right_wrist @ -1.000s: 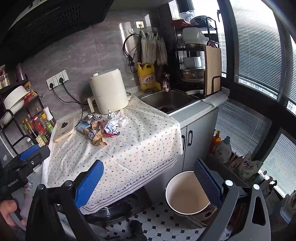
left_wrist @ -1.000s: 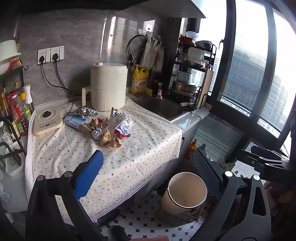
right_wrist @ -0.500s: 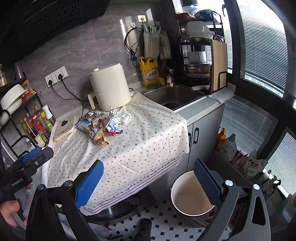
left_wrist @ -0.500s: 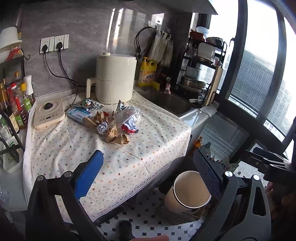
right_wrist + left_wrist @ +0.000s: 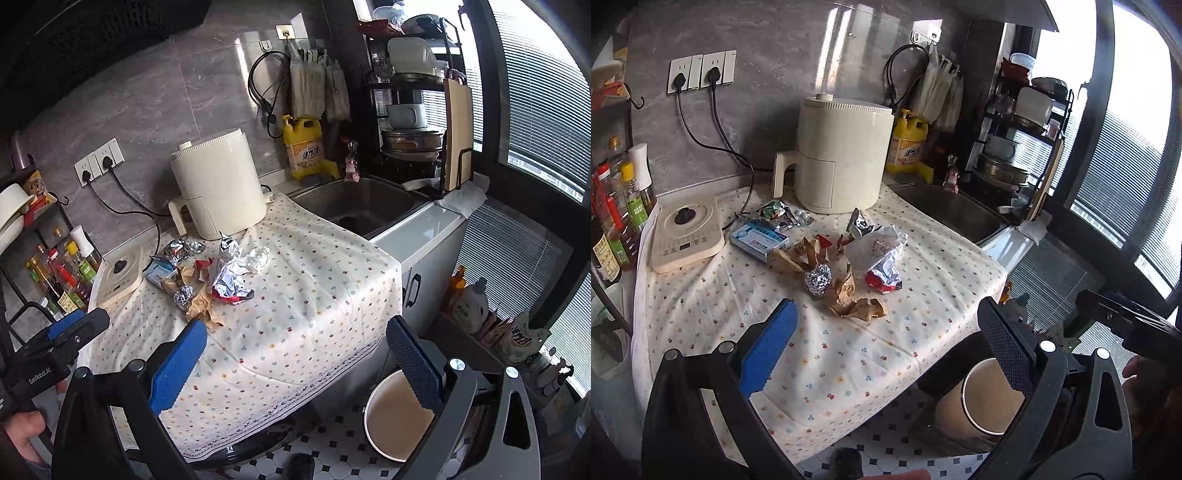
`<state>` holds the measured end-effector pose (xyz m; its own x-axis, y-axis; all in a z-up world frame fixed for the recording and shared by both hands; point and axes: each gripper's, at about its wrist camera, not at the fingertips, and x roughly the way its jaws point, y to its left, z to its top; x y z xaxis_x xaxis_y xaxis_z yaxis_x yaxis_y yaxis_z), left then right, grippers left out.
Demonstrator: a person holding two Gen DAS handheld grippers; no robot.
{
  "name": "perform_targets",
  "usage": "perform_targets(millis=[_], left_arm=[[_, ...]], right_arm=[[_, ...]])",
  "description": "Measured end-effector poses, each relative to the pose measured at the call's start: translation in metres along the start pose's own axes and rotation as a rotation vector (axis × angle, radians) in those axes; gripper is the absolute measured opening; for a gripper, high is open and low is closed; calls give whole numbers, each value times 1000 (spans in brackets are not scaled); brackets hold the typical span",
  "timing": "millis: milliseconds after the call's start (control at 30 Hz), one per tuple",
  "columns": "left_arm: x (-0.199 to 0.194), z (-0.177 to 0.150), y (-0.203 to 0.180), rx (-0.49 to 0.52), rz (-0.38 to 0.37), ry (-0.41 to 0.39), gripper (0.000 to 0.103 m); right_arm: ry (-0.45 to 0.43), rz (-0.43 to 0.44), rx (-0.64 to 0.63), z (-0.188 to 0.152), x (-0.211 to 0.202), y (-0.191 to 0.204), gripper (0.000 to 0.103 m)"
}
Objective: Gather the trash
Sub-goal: 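Close the left gripper on the crumpled brown paper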
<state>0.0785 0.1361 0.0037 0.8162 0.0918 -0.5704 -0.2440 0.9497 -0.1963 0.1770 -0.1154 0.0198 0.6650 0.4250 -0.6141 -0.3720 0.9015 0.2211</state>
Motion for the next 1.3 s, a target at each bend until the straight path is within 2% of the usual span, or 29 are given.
perform_targets(millis=[267,467,567,700,833,1033,1300], left_arm=[[37,15,52,-63,19,8,97],[67,24,89,-126,-14,26,97],[86,29,102,-124,-30,42,92],[116,37,118,-122,-54,77,80],[145,42,132,-109,-57,115,66],[188,40,149,-119,-57,199,56],[225,35,159,-119,-71,264,55]], right_arm=[[49,43,-42,16,59,35,95],[109,52,-77,25,106,60,95],[110,51,-80,29,124,68,95],[118,59,-61,34,148,77,95],[134,70,-42,38,169,85,86],[159,74,-35,43,195,94,72],[193,54,-18,54,234,99,64]])
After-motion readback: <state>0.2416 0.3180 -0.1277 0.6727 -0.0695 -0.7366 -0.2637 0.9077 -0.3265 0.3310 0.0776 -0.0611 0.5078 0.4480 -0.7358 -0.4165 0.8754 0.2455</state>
